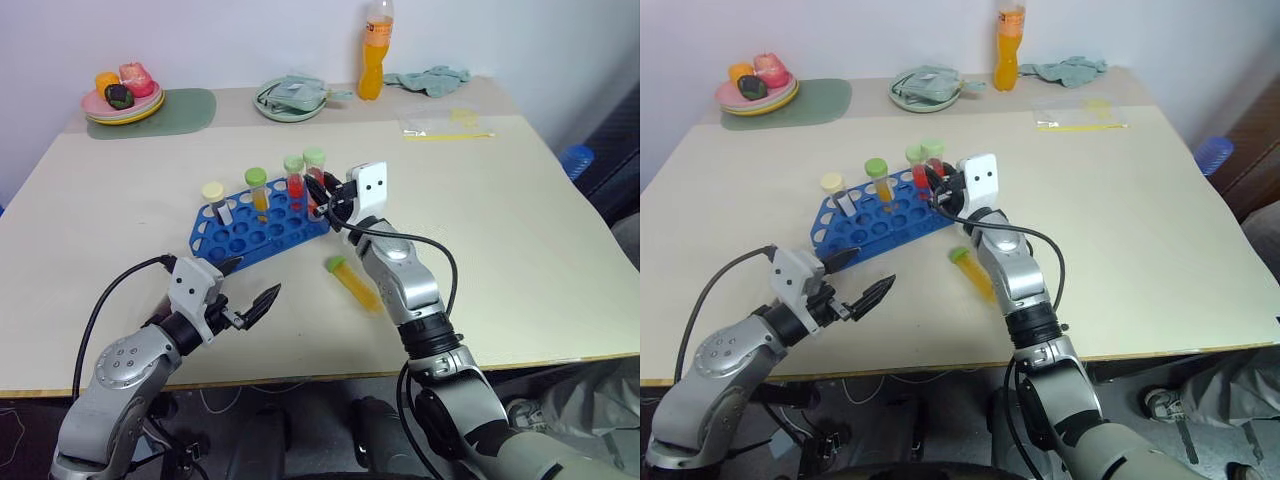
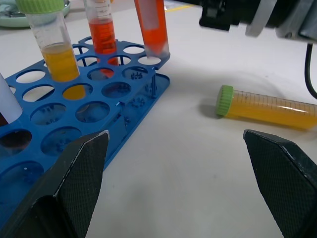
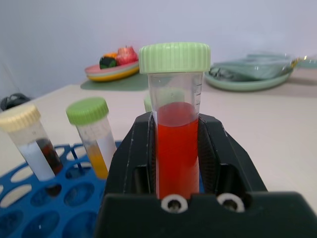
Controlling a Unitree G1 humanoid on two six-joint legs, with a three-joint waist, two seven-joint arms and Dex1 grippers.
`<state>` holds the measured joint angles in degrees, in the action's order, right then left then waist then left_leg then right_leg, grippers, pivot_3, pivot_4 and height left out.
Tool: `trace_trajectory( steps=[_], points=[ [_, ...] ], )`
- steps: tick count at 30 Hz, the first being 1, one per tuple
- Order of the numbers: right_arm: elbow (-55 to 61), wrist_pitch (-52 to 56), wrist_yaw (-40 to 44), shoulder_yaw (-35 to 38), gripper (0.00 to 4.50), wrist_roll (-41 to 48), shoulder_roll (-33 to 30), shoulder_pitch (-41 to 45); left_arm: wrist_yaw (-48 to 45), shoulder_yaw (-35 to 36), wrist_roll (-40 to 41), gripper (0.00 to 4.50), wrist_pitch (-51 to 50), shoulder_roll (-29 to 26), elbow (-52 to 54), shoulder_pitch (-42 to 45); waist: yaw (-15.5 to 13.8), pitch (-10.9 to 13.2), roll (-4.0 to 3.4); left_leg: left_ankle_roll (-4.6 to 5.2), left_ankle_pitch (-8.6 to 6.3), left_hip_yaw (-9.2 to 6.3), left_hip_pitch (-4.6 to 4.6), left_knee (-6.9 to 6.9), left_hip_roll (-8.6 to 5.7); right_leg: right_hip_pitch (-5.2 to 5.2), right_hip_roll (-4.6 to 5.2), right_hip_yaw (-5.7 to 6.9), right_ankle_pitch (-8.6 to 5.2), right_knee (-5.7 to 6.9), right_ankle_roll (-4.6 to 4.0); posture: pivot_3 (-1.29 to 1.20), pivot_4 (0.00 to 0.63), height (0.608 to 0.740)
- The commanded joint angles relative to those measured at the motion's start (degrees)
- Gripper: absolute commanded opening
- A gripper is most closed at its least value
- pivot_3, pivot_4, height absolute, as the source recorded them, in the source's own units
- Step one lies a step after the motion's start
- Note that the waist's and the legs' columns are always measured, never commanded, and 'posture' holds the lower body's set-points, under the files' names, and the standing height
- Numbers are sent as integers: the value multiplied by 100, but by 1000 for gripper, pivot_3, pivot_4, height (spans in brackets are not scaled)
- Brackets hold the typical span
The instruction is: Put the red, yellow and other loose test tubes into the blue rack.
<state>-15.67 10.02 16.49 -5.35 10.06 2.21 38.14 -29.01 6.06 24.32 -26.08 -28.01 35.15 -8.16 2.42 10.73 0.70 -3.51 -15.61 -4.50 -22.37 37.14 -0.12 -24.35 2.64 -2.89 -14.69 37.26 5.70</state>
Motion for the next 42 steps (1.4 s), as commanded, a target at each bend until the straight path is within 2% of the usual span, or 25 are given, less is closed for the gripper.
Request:
trace_trajectory(
  steps=[1, 26, 33, 34, 38, 42],
  points=[
    [-42, -233, 46, -8, 684, -45, 94, 138, 82, -12, 43, 4500, -36, 15, 274, 79, 12, 0, 0, 0, 0, 0, 0, 0, 0, 0, 0, 0, 0, 0, 0, 0, 150, 740],
    [-1454, -1530, 32, 75, 684, -287, 463, 393, 124, -62, 124, 4500, -396, 9, 458, 319, 28, -1, 0, 0, 0, -1, 3, -1, 0, 0, -2, -1, 0, 4, 0, 0, 150, 740],
    [-982, -1618, 203, 30, 4216, -272, 440, 239, 112, -56, 135, 4500, -400, 10, 493, 266, 20, 0, -1, 0, 0, -1, 3, -1, 0, 0, 0, -1, 0, 3, 0, 0, 150, 740],
    [-812, -1560, 229, 13, 4433, -279, 400, 209, 119, -66, 131, 4500, -402, 16, 498, 265, 20, 0, -1, 0, 0, -1, 3, -1, 0, 0, 0, -1, 0, 3, 0, 0, 150, 740],
    [66, -1047, 317, 65, 4433, -193, 111, 99, 137, -78, 137, 4500, -409, 36, 521, 246, 12, 0, -2, 0, 0, -1, 2, 0, 0, 0, 1, -1, 0, 3, 0, 0, 150, 740],
    [1575, 295, 745, 317, 4433, 340, -704, -122, 148, -66, 163, 4500, -418, 79, 573, 175, -14, 0, -1, -1, 0, -3, -1, 1, -3, 1, 4, 0, 0, 1, 0, 0, 150, 740]
  ],
)
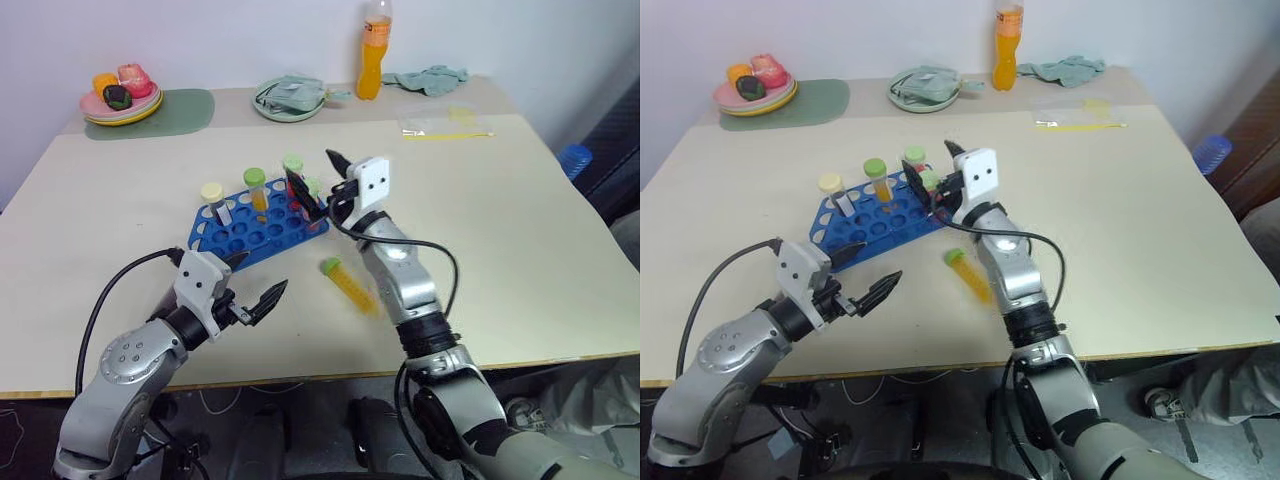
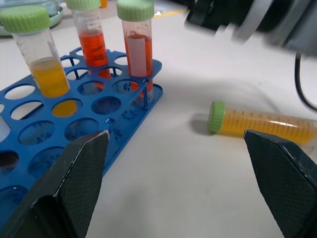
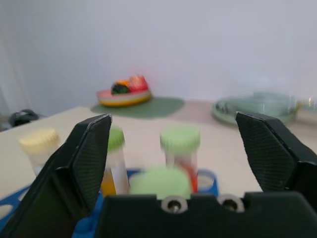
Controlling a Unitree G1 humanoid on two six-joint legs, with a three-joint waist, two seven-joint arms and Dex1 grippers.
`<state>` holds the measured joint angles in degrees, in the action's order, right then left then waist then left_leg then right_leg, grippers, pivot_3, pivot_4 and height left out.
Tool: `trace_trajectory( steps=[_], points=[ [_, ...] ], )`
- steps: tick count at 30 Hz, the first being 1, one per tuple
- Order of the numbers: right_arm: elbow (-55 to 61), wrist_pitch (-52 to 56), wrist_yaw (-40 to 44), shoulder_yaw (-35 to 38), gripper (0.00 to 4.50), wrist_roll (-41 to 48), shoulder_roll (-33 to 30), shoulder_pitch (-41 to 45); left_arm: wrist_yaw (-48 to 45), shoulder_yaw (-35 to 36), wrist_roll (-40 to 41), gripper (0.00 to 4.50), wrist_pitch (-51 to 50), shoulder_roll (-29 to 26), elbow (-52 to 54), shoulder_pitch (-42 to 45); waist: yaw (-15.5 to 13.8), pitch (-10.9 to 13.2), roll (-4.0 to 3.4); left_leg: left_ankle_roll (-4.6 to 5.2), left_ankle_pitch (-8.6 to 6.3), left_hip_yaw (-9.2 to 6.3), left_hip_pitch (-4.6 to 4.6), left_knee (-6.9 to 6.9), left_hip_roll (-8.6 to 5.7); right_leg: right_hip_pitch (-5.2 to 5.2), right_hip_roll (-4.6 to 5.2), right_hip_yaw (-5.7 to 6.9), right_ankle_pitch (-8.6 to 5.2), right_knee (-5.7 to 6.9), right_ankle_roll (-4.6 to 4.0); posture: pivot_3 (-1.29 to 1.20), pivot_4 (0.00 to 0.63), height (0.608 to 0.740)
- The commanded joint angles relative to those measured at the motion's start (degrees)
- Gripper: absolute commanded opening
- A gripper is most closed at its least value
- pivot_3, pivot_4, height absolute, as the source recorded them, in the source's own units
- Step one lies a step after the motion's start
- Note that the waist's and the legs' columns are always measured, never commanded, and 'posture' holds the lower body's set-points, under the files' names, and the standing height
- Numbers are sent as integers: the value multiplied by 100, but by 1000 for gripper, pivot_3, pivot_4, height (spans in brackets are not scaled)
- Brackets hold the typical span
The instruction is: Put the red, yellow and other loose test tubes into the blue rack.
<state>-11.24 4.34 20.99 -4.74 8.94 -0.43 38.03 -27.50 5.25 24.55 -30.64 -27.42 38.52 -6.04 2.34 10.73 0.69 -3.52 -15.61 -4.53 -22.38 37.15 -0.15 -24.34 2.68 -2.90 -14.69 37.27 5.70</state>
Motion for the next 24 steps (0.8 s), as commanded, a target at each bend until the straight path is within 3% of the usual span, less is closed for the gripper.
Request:
trace_trajectory(
  steps=[1, 3, 7, 10, 14, 18, 24],
  points=[
    [1453, 1249, 408, 320, 4433, 633, -656, -165, -10, 20, 139, 4500, 41, 24, 248, -60, -14, 0, 0, 0, 0, -1, -1, 1, 0, 1, 0, 0, 0, -1, 0, 0, 150, 740],
    [2091, 2215, 667, 503, 4433, 1102, -1201, -272, -34, 44, 152, 4500, 65, 26, 235, -98, -6, 0, 0, 1, 0, -1, 0, 0, 0, 1, 0, 0, 0, -2, 0, 0, 150, 740],
    [3119, 4831, 1326, 635, 4433, 2097, -2874, -351, -231, 29, 172, 4500, 179, -42, 84, -223, -4, 4, -6, 2, -1, 0, -2, 1, 0, 3, 1, 0, -1, -4, -1, 0, 150, 740],
    [3593, 6293, 1619, 433, 4433, 2664, -3747, -94, -515, -29, 58, 4500, 336, -221, -93, -369, 28, 6, -10, 4, -2, 2, 2, -2, 3, 3, -5, 0, -2, -5, -3, 0, 150, 740],
    [3490, 8523, 1411, 372, 4433, 3284, -3660, 779, -933, -13, -75, 4500, 611, -539, -416, -555, 70, 7, -14, 7, -3, 8, 10, -5, 11, 2, -14, -3, -9, -4, -15, 0, 150, 740],
    [2653, 8816, 657, -593, 4433, 4420, -3835, 1487, -1456, -8, -278, 4500, 1041, -932, -744, -871, 18, 7, -12, 8, -4, 7, 5, -3, 10, 3, -11, 0, -11, -9, -18, 0, 150, 740],
    [1414, 8816, -1014, -1541, 4433, 5568, -3715, 2154, -1457, -24, -333, 4500, 1273, -855, -795, -993, -14, 10, -6, 8, -4, 7, -10, 2, 2, 1, 4, 1, -11, -20, -17, 0, 150, 740]
  ],
)
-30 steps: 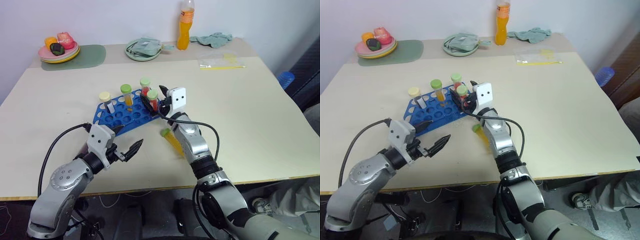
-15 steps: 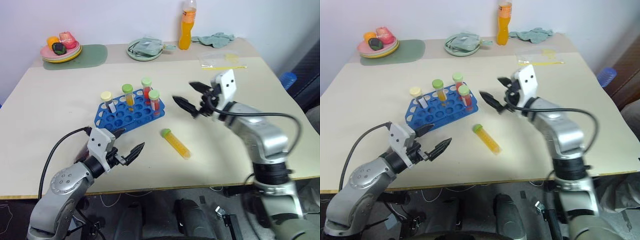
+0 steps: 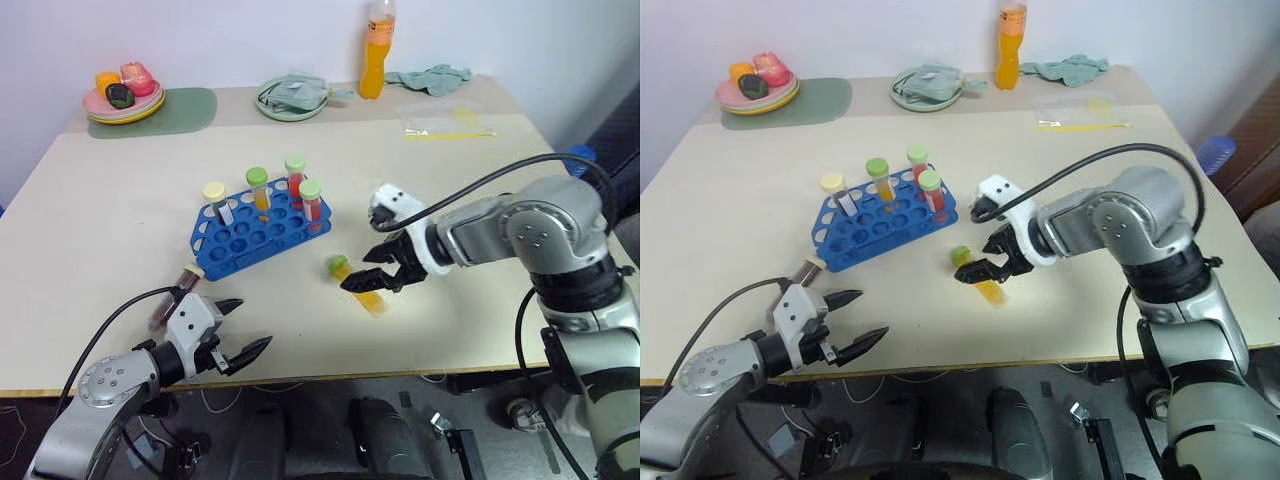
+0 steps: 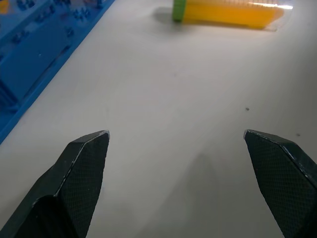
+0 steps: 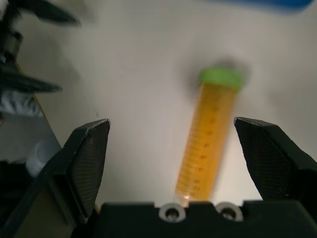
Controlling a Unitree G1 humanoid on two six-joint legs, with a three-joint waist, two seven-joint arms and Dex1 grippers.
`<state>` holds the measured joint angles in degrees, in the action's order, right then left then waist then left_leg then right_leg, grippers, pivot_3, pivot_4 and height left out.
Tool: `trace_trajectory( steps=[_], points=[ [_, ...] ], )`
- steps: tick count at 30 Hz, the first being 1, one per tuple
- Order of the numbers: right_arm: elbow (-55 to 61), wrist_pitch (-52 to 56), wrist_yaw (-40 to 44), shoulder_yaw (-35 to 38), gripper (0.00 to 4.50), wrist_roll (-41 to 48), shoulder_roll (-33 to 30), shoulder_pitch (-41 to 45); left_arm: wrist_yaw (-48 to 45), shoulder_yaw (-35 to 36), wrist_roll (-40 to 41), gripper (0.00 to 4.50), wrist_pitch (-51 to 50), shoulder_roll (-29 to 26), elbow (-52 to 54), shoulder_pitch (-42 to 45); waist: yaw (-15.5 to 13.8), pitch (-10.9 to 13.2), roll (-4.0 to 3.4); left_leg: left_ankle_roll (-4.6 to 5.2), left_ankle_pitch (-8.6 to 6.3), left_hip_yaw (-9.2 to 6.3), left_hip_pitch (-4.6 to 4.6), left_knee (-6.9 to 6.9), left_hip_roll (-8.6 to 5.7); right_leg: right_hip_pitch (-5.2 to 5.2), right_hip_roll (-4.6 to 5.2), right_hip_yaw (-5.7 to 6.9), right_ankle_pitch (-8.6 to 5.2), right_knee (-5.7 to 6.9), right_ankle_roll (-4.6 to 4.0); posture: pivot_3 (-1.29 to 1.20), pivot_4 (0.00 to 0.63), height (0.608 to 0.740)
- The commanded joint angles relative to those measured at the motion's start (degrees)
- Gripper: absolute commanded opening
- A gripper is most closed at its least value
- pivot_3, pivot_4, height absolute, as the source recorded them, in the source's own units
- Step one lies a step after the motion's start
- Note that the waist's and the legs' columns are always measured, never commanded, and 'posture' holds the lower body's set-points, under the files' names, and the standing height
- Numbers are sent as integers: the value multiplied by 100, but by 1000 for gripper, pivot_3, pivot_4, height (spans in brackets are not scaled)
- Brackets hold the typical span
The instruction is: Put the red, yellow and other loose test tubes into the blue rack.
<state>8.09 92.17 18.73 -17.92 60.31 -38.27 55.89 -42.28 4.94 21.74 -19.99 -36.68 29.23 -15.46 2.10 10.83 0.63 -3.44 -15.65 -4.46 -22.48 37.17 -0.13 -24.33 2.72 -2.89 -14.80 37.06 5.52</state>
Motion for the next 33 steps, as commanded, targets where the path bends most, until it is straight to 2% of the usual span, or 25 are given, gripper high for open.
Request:
trace_trajectory(
  steps=[1, 6, 12, 14, 16, 20, 21, 22, 25, 28, 30, 31, 33],
  points=[
    [-818, 33, -1081, -319, 4433, 491, 165, 457, 53, -17, -74, 4500, 241, 109, 162, -103, 25, 0, 0, 0, 0, 1, 1, 0, 0, 0, 0, 0, 2, 1, 3, 0, 150, 740],
    [-1755, 33, -2078, -554, 4433, 1149, 434, 756, 157, -96, -129, 4500, 338, 238, 307, -319, 46, 0, -1, 1, 0, 0, 4, -6, 5, -5, -7, 0, 3, 6, 5, 0, 150, 740],
    [-2110, 33, -2986, -667, 4433, 1913, 740, 817, 181, -182, -114, 4500, 339, 320, 466, -408, 44, 0, -1, 2, -1, -1, 2, -6, 6, -6, -8, 0, 3, 7, 5, 0, 150, 740],
    [-2189, 33, -3266, -601, 3905, 1949, 864, 776, 239, -228, -107, 4500, 272, 348, 577, -392, 45, 0, -1, 2, -1, 0, 2, -5, 6, -6, -8, 0, 3, 7, 5, 0, 150, 740],
    [-2274, 33, -3529, -523, 3128, 1924, 959, 731, 296, -277, -80, 4500, 189, 368, 712, -373, 44, 0, -1, 2, -1, 0, 1, -5, 6, -6, -8, 0, 3, 7, 6, 0, 150, 740],
    [-2339, 33, -3911, -405, 1005, 2065, 1020, 652, 354, -360, -44, 4500, 57, 371, 907, -358, 44, 0, -2, 2, -1, 0, 1, -5, 5, -6, -8, 0, 3, 7, 6, 0, 150, 740],
    [-2302, 33, -3982, -380, 718, 2124, 1000, 644, 360, -367, -37, 4500, 40, 366, 922, -357, 45, 0, -2, 2, -1, 0, 1, -5, 5, -6, -8, 0, 3, 6, 6, 0, 150, 740],
    [-2250, 33, -4037, -338, 718, 2207, 976, 636, 367, -368, -33, 4500, 29, 361, 931, -361, 44, 0, -2, 2, -1, -1, 1, -5, 5, -6, -9, 0, 3, 7, 6, 0, 150, 740],
    [-1453, 33, -3756, -78, 718, 2462, 761, 530, 381, -301, -6, 4500, 13, 347, 916, -388, 38, 1, -3, 2, -1, -1, 1, -5, 6, -6, -11, 1, 3, 6, 6, 0, 150, 740],
    [203, -349, -2731, 144, 718, 2042, 501, 172, 402, -172, 21, 4500, 68, 362, 834, -477, 38, 1, -4, 5, -3, -3, -2, -5, 6, -7, -11, 2, 2, 4, 7, 0, 150, 740],
    [1341, -1701, -1568, 179, 718, 1105, 325, -317, 480, -50, 28, 4500, 155, 438, 725, -558, 36, -1, -2, 11, -6, -6, -2, -7, 7, -7, -13, 4, 0, 2, 9, 0, 150, 740],
    [1616, -2885, -959, -18, 718, 178, 287, -592, 566, 27, 56, 4500, 187, 529, 664, -604, 44, -1, -1, 12, -7, -8, -2, -7, 8, -6, -14, 6, 0, 1, 11, 0, 150, 740],
    [1602, -4570, -146, -375, 718, -1196, 412, -952, 655, 122, 62, 4500, 260, 657, 570, -662, 57, -1, -2, 13, -8, -1, 4, -5, 9, -3, -14, 6, -1, 0, 12, 0, 150, 740]
  ],
)
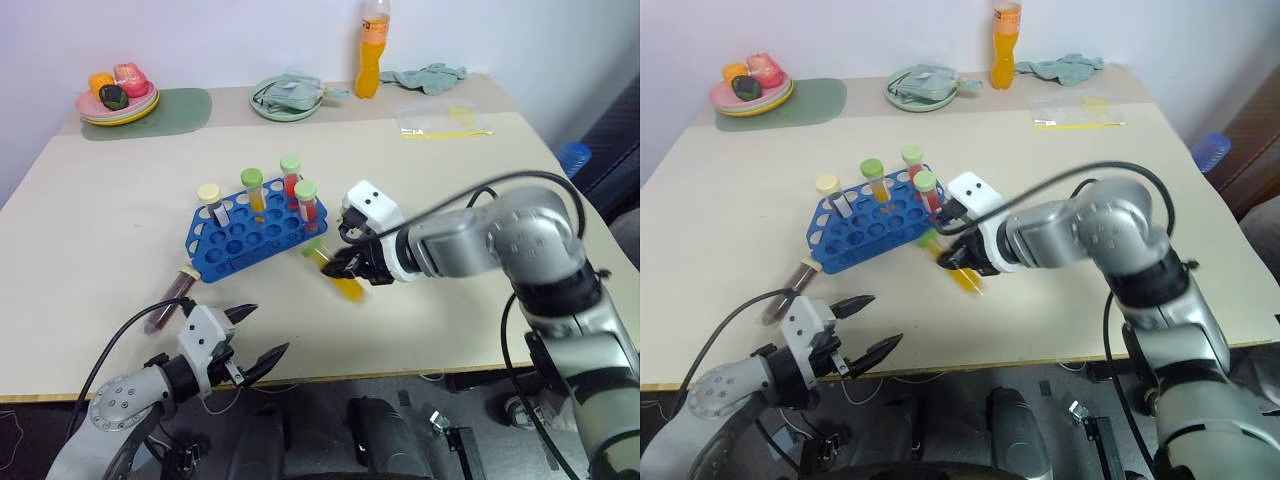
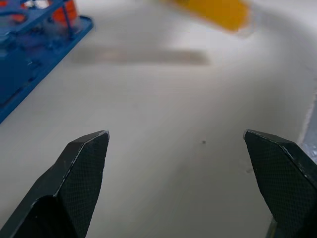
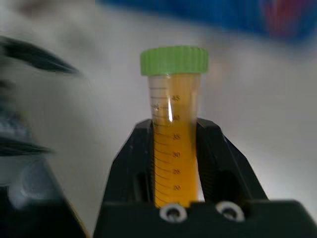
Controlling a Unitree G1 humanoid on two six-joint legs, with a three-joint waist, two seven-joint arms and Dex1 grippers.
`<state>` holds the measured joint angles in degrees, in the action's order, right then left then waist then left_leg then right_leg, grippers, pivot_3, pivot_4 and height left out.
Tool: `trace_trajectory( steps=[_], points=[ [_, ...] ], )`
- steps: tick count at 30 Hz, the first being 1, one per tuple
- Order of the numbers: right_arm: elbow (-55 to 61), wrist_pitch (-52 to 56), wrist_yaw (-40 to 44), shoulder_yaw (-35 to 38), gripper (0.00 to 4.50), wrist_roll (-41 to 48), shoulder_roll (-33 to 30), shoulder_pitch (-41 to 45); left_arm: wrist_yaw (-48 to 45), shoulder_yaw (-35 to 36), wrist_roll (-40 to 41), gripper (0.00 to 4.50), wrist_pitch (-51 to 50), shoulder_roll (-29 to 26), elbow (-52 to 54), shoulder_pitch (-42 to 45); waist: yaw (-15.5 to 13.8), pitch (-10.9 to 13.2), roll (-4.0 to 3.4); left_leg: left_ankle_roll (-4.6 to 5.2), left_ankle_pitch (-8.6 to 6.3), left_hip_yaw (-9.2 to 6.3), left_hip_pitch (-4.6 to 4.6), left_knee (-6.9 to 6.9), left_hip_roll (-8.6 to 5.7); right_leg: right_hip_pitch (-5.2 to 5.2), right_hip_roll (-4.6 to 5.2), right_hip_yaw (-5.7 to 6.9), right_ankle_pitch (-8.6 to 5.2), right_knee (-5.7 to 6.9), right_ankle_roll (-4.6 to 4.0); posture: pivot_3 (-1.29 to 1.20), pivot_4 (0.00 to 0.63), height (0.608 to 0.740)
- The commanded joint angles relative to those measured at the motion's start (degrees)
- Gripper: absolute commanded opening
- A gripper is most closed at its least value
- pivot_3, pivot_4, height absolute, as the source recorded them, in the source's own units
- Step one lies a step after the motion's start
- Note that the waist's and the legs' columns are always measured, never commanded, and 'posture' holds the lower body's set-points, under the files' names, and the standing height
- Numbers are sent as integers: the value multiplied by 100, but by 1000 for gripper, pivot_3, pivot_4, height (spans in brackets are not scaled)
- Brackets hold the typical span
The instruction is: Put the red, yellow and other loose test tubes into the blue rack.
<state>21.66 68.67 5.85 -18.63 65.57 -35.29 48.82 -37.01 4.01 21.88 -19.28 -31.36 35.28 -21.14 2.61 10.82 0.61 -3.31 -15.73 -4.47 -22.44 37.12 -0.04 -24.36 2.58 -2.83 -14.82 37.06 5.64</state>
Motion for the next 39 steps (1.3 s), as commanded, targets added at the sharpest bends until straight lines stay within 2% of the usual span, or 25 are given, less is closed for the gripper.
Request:
trace_trajectory(
  steps=[1, 3, 7, 10, 13, 23, 39],
  points=[
    [70, -2864, 1442, -469, 718, -2218, 282, -360, 153, 244, 12, 4500, 255, 173, -92, -116, 13, -1, 2, 0, 0, 3, 3, 0, 0, 0, 0, -1, 0, 0, 0, 0, 150, 740],
    [-554, -3866, 1708, -607, 718, -2874, 940, -526, 224, 275, -124, 4500, 440, 269, -226, -120, 20, -1, 2, -1, 1, 7, 7, 2, 2, 1, -2, -3, 1, 1, 0, 0, 150, 740],
    [-1914, -5305, 1545, -570, 718, -3939, 2289, -632, 485, 338, -299, 4500, 691, 467, -305, 34, 1, -2, 2, -3, 2, 6, 9, 3, 7, 1, -7, -5, 2, 12, -4, 0, 150, 740],
    [-2830, -6266, 1467, -552, 718, -4646, 3018, -620, 654, 368, -203, 4500, 519, 554, -118, 173, -25, -4, 5, -6, 3, 1, 5, 3, 0, 1, 4, -4, 4, 13, -3, 0, 150, 740],
    [-3597, -6761, 1382, -380, 718, -5060, 3464, -562, 762, 312, -196, 4500, 348, 542, 122, 179, -13, -4, 6, -7, 3, 1, 4, 0, -3, 1, 9, -4, 4, 12, -2, 0, 150, 740],
    [-4461, -7245, 1494, 53, 718, -5609, 3867, -646, 986, 361, -58, 4500, -189, 484, 610, 316, -2, -3, 4, -8, 4, -2, 8, -1, -2, 1, 3, -4, 4, 16, -3, 0, 150, 740],
    [-4976, -7571, 1673, 281, 718, -6004, 4266, -768, 881, 296, -96, 4500, -161, 479, 420, 497, 9, -2, 3, -9, 4, -2, 9, -2, -2, 0, 2, -4, 4, 19, -4, 0, 150, 740]
  ],
)
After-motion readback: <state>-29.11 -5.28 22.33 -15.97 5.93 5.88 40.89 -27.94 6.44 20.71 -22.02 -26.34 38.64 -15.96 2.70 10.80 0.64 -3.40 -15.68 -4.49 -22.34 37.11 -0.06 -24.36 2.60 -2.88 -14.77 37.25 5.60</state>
